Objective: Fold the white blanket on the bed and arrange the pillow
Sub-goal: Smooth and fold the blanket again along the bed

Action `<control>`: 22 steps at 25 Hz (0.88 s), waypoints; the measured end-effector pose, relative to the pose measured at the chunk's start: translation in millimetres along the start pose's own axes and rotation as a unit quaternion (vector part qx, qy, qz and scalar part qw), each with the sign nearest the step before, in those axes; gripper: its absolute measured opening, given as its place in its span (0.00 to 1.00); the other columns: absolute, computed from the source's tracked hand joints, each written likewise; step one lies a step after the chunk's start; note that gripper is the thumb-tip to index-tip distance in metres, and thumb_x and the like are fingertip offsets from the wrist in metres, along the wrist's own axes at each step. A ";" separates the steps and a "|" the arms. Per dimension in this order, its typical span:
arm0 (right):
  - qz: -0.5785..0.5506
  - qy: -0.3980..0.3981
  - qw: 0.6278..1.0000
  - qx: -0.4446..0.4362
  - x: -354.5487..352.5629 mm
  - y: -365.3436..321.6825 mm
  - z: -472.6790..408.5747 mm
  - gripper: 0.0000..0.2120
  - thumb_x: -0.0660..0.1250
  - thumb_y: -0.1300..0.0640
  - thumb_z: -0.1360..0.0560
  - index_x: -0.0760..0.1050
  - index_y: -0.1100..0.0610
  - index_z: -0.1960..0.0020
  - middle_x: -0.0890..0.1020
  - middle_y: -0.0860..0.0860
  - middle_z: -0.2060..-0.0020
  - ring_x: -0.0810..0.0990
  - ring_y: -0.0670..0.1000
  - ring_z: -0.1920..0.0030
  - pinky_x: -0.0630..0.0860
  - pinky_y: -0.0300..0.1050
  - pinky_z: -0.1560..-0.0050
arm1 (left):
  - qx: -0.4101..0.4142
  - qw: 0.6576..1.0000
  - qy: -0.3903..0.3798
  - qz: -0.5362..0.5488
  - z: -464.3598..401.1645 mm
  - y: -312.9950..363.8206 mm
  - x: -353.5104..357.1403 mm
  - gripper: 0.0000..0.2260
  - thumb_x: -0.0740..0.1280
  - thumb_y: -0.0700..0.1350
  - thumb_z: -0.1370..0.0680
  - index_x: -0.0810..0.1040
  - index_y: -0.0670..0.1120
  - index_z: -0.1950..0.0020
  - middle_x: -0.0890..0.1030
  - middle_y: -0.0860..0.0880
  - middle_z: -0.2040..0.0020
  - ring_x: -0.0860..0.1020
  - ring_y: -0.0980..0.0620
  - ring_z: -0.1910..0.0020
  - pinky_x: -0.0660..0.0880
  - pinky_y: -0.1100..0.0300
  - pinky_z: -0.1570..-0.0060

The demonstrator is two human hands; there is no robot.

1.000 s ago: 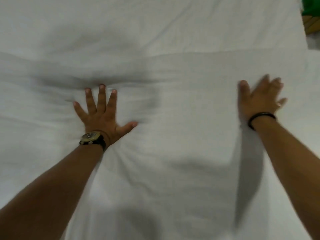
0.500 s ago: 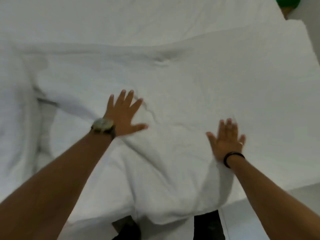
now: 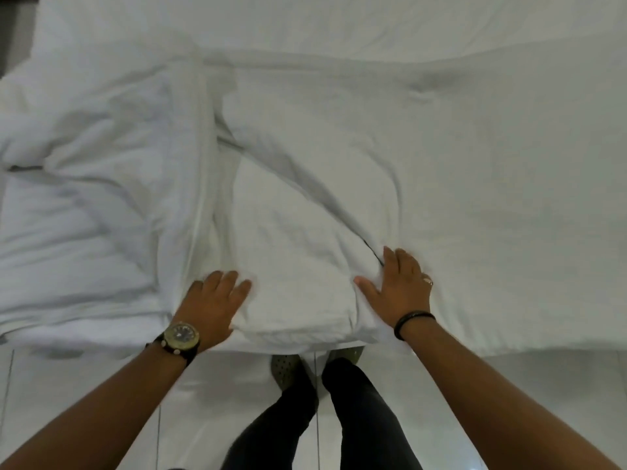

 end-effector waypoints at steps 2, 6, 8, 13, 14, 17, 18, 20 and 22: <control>0.026 0.026 0.999 -0.010 -3.6 -1.1 -2.8 0.47 0.51 0.24 0.32 0.60 0.56 0.25 0.66 0.59 0.29 0.64 0.61 0.30 0.66 0.65 0.37 | -0.009 0.998 0.067 -0.012 7.3 -19.2 -27.2 0.24 0.78 0.37 0.46 0.78 0.43 0.53 0.80 0.41 0.61 0.78 0.40 0.69 0.75 0.50 0.73; 0.074 0.000 0.997 -0.031 5.1 1.7 1.2 0.48 0.39 0.23 0.32 0.54 0.51 0.22 0.57 0.58 0.23 0.52 0.61 0.23 0.52 0.68 0.29 | 0.008 0.996 0.087 0.014 81.9 -57.1 -5.5 0.20 0.75 0.35 0.50 0.78 0.45 0.61 0.76 0.44 0.68 0.74 0.42 0.73 0.69 0.56 0.74; 0.120 -0.028 0.992 -0.039 26.1 2.6 10.4 0.46 0.35 0.25 0.30 0.45 0.51 0.20 0.46 0.58 0.20 0.42 0.62 0.22 0.44 0.70 0.28 | -0.016 0.999 0.025 0.041 105.8 -52.0 37.5 0.23 0.77 0.35 0.53 0.78 0.46 0.61 0.77 0.46 0.68 0.74 0.43 0.74 0.73 0.56 0.76; 0.109 -0.011 0.994 -0.005 39.3 -1.3 18.7 0.49 0.28 0.26 0.31 0.42 0.55 0.20 0.43 0.60 0.21 0.39 0.64 0.22 0.44 0.73 0.28 | -0.049 0.980 -0.136 0.134 90.5 -43.0 76.0 0.31 0.74 0.61 0.39 0.73 0.48 0.41 0.80 0.46 0.48 0.80 0.41 0.52 0.78 0.51 0.53; 0.093 0.000 0.996 -0.007 38.1 -10.4 19.5 0.49 0.29 0.26 0.31 0.44 0.55 0.20 0.44 0.61 0.21 0.41 0.64 0.22 0.45 0.73 0.28 | -0.054 0.980 -0.130 0.142 82.1 -43.1 67.2 0.35 0.67 0.70 0.37 0.73 0.49 0.38 0.78 0.48 0.44 0.78 0.43 0.47 0.76 0.52 0.48; 0.046 0.027 0.995 -0.090 45.9 -92.7 28.1 0.45 0.33 0.27 0.27 0.52 0.55 0.21 0.50 0.61 0.21 0.47 0.65 0.22 0.46 0.73 0.28 | -0.013 0.985 0.033 0.171 40.0 -8.4 8.9 0.38 0.53 0.74 0.28 0.75 0.45 0.35 0.77 0.42 0.37 0.77 0.38 0.39 0.73 0.46 0.41; 0.025 0.033 0.991 -0.129 51.2 -126.7 30.8 0.43 0.35 0.29 0.25 0.54 0.55 0.21 0.51 0.60 0.21 0.48 0.64 0.22 0.45 0.73 0.28 | -0.008 0.983 0.078 0.169 23.4 0.8 -4.2 0.36 0.54 0.71 0.25 0.75 0.44 0.33 0.76 0.39 0.34 0.75 0.37 0.35 0.72 0.44 0.39; 0.028 0.044 0.977 -0.209 64.0 -169.5 31.8 0.37 0.38 0.32 0.23 0.56 0.53 0.22 0.53 0.57 0.21 0.49 0.61 0.22 0.42 0.71 0.27 | -0.023 0.978 0.110 0.175 -6.3 -2.1 -9.6 0.34 0.56 0.66 0.23 0.68 0.44 0.26 0.66 0.39 0.25 0.64 0.37 0.26 0.63 0.42 0.31; 0.053 0.076 0.970 -0.223 62.2 -142.1 16.5 0.35 0.40 0.32 0.22 0.59 0.51 0.23 0.57 0.54 0.22 0.54 0.58 0.22 0.48 0.70 0.28 | -0.096 0.976 0.092 0.171 -10.9 -39.4 17.5 0.40 0.53 0.71 0.26 0.55 0.49 0.20 0.51 0.44 0.19 0.50 0.42 0.21 0.49 0.44 0.25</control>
Point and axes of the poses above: each hand's wrist, its own z-axis away from the middle knuckle, its own x-axis out of the palm, y = z × x, the point moved 10 cm from there along -z, towards the middle knuckle
